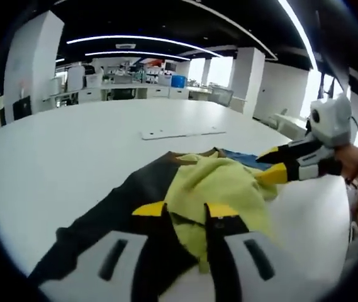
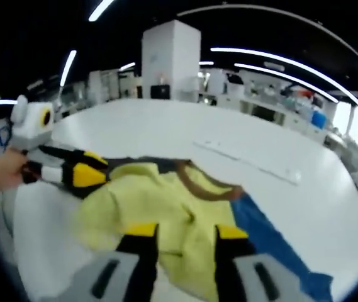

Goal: Fold the garment on the visible template until the final outline fits inside the template.

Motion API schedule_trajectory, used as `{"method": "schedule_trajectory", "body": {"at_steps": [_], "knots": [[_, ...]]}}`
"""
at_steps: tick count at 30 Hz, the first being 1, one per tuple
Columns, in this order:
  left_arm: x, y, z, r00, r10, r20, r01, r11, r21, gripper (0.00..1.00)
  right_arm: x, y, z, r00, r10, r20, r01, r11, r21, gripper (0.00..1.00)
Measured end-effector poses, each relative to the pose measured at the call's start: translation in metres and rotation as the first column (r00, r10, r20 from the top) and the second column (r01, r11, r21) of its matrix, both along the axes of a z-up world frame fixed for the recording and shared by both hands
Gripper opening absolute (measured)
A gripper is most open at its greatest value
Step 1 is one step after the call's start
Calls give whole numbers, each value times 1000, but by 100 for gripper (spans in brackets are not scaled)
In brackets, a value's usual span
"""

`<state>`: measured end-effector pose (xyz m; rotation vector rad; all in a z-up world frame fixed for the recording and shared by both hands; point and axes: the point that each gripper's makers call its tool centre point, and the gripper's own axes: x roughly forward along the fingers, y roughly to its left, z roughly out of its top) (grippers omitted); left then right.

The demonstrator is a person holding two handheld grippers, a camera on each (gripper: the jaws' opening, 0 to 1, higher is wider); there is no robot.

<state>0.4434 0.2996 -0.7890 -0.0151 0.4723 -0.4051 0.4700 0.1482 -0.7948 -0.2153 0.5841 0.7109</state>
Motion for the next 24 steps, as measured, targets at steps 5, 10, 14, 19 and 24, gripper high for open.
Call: {"method": "schedule_trajectory", "body": {"at_steps": [5,10,14,19,24], "knots": [[-16,4,-6,1000,-2,-9,2,999,40,24,-20,9,-2,999,4,-37,-4,1000,17,30],[-28,3,-20,999,-9,-32,12,997,71,25,-34,15,-12,999,-4,-52,4,1000,1,26],[-37,1,-28,999,2,-47,2,996,85,24,-43,20,-23,996,-35,-81,35,999,1,31],[-39,1,-35,998,24,-62,-19,997,69,22,-53,30,-32,993,-44,-110,46,999,19,30],[-42,-6,-40,996,28,-84,-22,998,66,21,-60,44,-40,991,-30,-134,34,999,26,29]]}}
